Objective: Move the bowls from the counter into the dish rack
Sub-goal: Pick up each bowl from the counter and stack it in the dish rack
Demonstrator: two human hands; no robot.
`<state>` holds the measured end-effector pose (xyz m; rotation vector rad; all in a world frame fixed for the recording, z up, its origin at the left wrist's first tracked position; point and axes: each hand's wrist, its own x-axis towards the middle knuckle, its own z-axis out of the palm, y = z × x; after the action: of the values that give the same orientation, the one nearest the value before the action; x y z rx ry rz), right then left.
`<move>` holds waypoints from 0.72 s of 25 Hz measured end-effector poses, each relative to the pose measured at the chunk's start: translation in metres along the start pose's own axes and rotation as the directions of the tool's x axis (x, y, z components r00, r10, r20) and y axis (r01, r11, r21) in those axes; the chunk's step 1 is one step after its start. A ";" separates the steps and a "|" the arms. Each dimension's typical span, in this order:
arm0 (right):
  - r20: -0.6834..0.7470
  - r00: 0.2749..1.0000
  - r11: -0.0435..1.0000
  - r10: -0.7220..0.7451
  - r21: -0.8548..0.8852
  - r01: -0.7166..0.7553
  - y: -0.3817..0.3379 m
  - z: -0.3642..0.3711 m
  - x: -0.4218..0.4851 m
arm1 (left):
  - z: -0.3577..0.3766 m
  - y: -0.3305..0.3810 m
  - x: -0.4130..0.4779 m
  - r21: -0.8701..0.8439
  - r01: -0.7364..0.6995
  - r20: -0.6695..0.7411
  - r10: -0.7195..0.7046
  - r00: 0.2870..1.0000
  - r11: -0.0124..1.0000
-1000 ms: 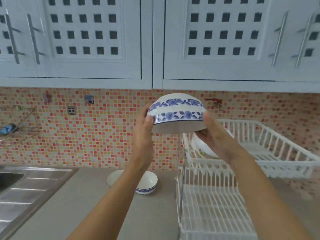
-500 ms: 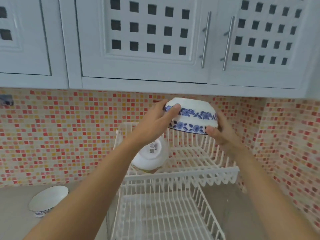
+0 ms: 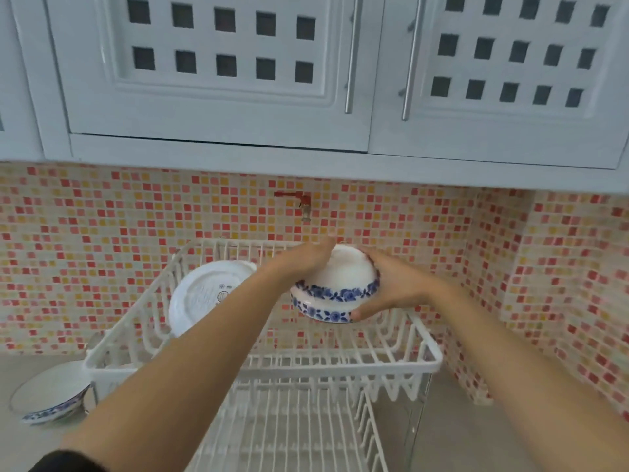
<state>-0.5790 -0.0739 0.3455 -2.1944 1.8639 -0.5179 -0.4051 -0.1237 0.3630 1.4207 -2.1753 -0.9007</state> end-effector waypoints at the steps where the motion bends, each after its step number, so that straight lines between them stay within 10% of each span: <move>1: 0.033 0.999 0.998 0.000 -0.060 0.002 0.005 0.004 0.006 | 0.006 -0.001 0.007 0.027 0.042 0.010 -0.043 0.999 0.999; 13: 0.130 0.988 0.880 0.085 -0.475 -0.013 0.017 0.028 0.034 | 0.032 -0.010 0.026 0.146 0.214 0.024 -0.219 0.975 0.966; 18: 0.106 0.979 0.900 0.176 -0.419 -0.116 -0.001 0.006 0.020 | 0.016 0.014 -0.010 0.151 0.054 -0.079 -0.042 0.996 0.987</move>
<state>-0.5735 -0.0936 0.3430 -2.2297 2.1940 0.0715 -0.4206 -0.1060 0.3618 1.5589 -2.2028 -0.6967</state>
